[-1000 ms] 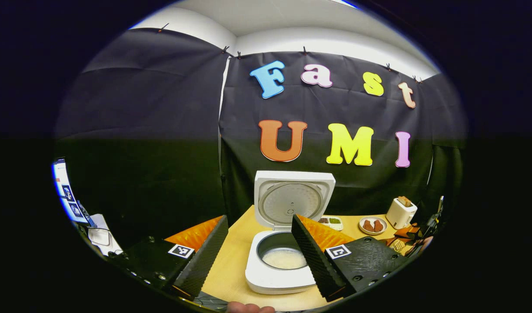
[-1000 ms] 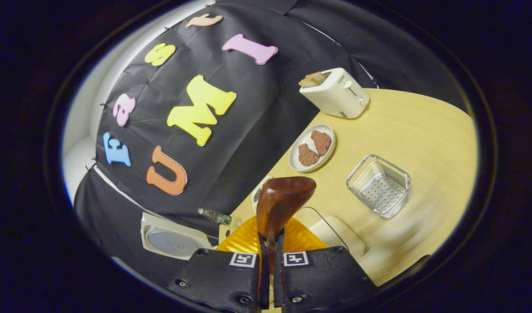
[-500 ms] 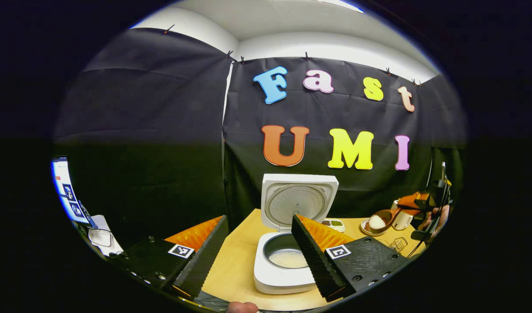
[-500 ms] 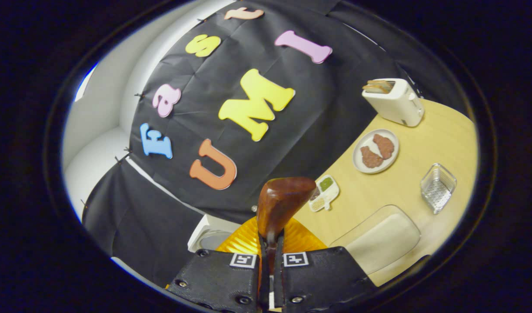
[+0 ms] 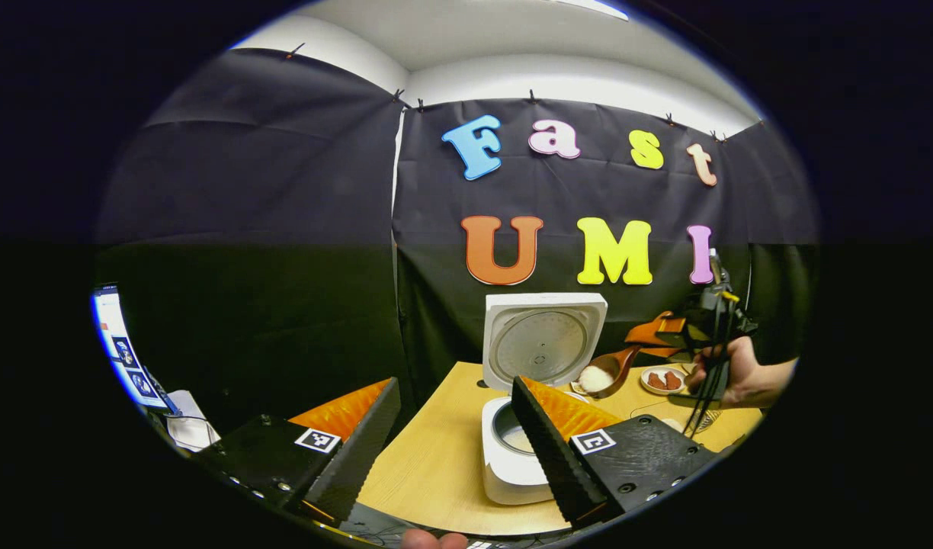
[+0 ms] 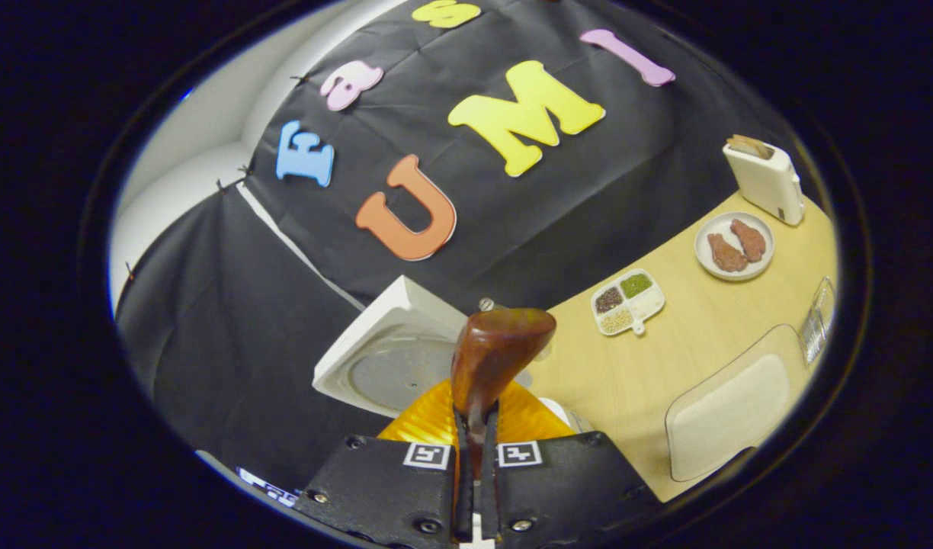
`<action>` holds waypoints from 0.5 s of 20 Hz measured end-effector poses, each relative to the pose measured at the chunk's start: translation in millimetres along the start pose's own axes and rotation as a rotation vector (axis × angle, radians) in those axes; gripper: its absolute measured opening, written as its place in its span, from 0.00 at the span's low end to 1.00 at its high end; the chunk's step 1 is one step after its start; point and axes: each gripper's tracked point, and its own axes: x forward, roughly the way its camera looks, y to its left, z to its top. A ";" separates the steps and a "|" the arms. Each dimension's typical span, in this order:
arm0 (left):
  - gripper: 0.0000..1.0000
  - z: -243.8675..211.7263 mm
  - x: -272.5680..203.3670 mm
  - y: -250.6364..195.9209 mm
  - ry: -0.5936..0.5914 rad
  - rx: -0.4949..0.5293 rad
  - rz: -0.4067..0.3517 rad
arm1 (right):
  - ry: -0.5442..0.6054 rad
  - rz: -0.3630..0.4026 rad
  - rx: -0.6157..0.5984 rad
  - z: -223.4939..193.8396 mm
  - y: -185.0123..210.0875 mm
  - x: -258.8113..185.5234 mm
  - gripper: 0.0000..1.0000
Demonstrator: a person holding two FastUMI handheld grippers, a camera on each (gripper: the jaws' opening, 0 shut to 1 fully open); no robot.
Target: Close the left gripper, press the button to open the rice cooker; take a wooden spoon from the chopstick holder with the right hand, scoop a spoonful of rice and pour it into the rice cooker, then put the wooden spoon back into the chopstick holder.
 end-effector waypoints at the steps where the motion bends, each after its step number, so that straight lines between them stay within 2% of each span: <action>1: 0.95 -3.1 -2.3 3.2 0.000 0.000 -0.005 | 0.004 -0.012 -0.040 -6.0 3.3 3.5 0.10; 7: 0.95 -4.4 -6.2 11.9 -0.014 -0.009 -0.022 | -0.014 -0.140 -0.257 -15.1 -4.1 21.7 0.09; 10: 0.95 -5.2 -3.8 7.1 -0.020 -0.023 -0.046 | -0.017 -0.163 -0.376 -17.3 0.9 24.6 0.09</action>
